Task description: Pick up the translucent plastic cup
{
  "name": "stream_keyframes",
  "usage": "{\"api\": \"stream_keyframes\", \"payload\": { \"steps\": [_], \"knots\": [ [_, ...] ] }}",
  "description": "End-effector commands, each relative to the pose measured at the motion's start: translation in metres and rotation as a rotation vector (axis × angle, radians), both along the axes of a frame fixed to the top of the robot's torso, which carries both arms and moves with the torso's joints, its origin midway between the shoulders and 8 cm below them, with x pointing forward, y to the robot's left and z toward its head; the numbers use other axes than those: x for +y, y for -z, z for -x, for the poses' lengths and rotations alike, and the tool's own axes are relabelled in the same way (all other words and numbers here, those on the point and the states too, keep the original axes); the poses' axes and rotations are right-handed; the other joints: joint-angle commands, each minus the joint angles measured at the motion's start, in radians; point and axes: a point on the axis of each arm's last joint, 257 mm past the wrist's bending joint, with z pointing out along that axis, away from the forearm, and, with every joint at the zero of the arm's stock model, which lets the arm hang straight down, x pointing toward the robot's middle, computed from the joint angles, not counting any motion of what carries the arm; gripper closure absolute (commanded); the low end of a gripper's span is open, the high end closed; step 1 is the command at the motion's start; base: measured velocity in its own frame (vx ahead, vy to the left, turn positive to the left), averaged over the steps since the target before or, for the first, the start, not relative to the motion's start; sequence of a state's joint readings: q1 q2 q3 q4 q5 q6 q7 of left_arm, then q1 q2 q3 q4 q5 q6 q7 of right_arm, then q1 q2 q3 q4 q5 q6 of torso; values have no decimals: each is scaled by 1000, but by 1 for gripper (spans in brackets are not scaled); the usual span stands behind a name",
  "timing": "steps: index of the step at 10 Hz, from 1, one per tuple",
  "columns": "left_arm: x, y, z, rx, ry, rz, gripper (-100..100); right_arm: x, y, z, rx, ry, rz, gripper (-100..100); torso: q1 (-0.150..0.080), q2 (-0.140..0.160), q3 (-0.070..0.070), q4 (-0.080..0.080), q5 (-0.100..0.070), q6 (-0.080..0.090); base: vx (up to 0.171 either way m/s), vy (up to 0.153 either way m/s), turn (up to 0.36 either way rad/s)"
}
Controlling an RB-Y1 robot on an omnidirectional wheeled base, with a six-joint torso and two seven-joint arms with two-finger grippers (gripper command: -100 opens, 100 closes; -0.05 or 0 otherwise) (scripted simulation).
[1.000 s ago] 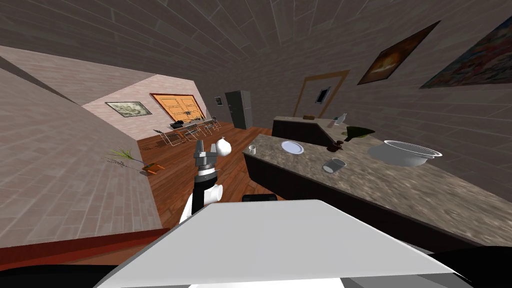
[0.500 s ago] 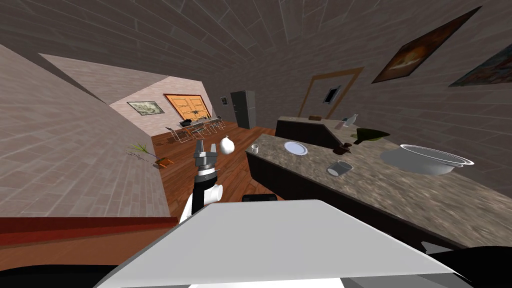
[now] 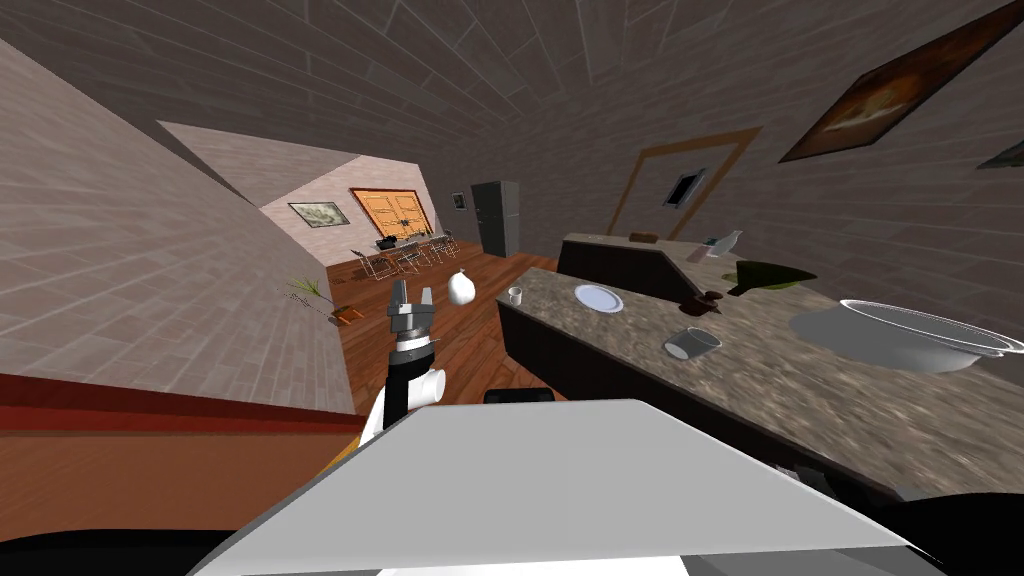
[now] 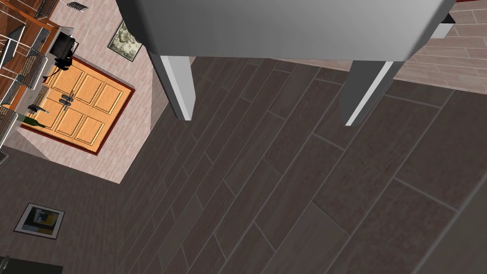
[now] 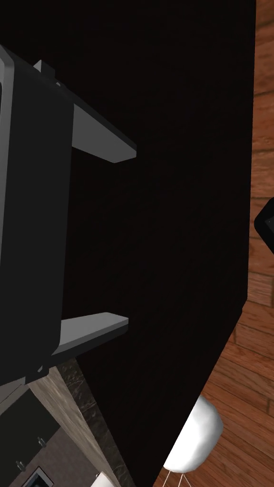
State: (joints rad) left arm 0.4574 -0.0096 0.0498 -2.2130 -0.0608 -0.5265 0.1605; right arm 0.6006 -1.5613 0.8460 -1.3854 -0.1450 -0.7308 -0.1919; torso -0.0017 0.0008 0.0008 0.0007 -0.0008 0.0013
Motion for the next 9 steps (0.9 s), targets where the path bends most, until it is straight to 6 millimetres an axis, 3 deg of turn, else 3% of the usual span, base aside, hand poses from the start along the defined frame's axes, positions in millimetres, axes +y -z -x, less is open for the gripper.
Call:
{"api": "stream_keyframes", "payload": {
  "steps": [1,2,3,4,6,8,9],
  "knots": [
    [0,0,0,0,0,0,0,-32,-11,4,24,-17,60,-100,0,0,0,0,0,0,-15,-10,179],
    [0,0,0,0,0,0,0,-33,-12,4,24,-19,62,-100,0,-1,0,0,0,-1,-22,-17,142],
    [0,0,0,0,0,0,0,-57,-21,6,40,-32,114,-100,0,0,0,0,0,0,-40,-20,237],
    [0,0,0,0,0,0,0,-60,-24,6,42,-36,121,-100,0,0,0,0,0,-1,-34,-25,91],
    [0,0,0,0,0,0,0,-103,-45,5,62,-59,213,-100,0,1,0,0,0,-1,-51,-24,233],
    [0,0,0,0,0,0,0,-109,-50,3,65,-68,229,-100,-1,1,0,0,0,0,-24,-24,42],
    [0,0,0,0,0,0,0,-130,-65,-1,71,-82,277,-100,0,0,0,0,0,0,-22,-10,146]
  ]
}}
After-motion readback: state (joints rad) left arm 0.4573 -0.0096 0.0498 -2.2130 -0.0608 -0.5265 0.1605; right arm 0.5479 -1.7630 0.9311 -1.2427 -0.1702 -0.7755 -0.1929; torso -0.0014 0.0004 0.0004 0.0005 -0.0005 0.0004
